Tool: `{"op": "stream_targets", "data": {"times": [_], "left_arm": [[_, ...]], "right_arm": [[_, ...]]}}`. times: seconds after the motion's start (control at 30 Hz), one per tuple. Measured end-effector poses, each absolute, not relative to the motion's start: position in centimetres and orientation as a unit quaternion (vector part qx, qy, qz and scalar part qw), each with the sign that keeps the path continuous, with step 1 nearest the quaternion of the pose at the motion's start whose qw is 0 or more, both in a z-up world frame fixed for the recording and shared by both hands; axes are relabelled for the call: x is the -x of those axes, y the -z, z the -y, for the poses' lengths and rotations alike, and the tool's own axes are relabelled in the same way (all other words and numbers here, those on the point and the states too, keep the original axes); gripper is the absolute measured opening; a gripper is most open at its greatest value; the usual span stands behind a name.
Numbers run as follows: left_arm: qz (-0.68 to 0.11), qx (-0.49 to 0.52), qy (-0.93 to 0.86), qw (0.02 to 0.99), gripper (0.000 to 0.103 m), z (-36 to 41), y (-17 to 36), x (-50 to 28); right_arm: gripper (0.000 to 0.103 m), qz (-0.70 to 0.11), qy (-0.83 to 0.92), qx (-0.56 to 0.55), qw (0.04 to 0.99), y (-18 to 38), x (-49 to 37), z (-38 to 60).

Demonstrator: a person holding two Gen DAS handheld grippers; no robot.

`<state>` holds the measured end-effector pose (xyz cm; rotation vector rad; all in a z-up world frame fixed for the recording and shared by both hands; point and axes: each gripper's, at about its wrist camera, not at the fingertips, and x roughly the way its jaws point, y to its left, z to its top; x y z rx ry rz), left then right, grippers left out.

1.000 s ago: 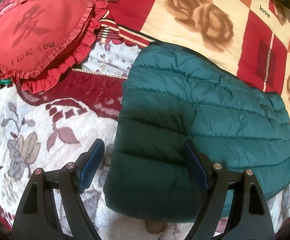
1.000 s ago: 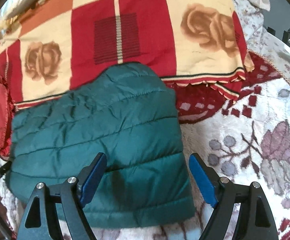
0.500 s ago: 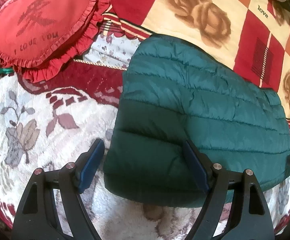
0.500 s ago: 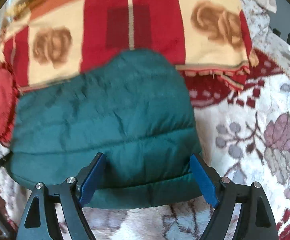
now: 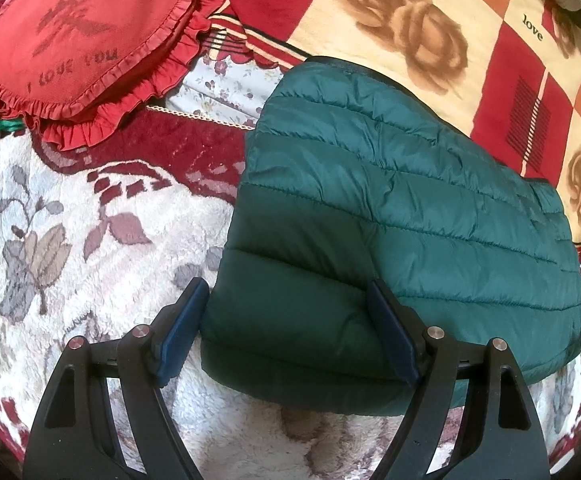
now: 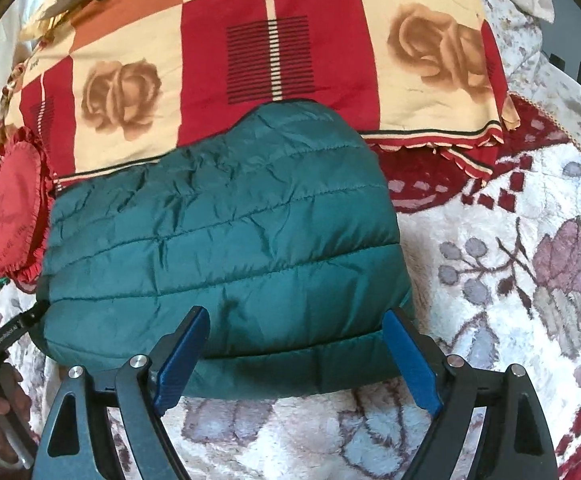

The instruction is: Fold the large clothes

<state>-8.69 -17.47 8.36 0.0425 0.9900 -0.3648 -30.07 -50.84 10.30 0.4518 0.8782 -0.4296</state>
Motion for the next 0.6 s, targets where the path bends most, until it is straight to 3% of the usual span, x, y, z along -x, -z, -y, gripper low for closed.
{"op": "stream_targets", "data": {"times": [0.6], "left_arm": [[-0.471,-0.018,0.171,0.865,0.081,17.5,-8.4,9.0]], "right_arm": [[0.087,-0.413,0.195,-0.232,0.859,-10.5,31.1,50.6]]}}
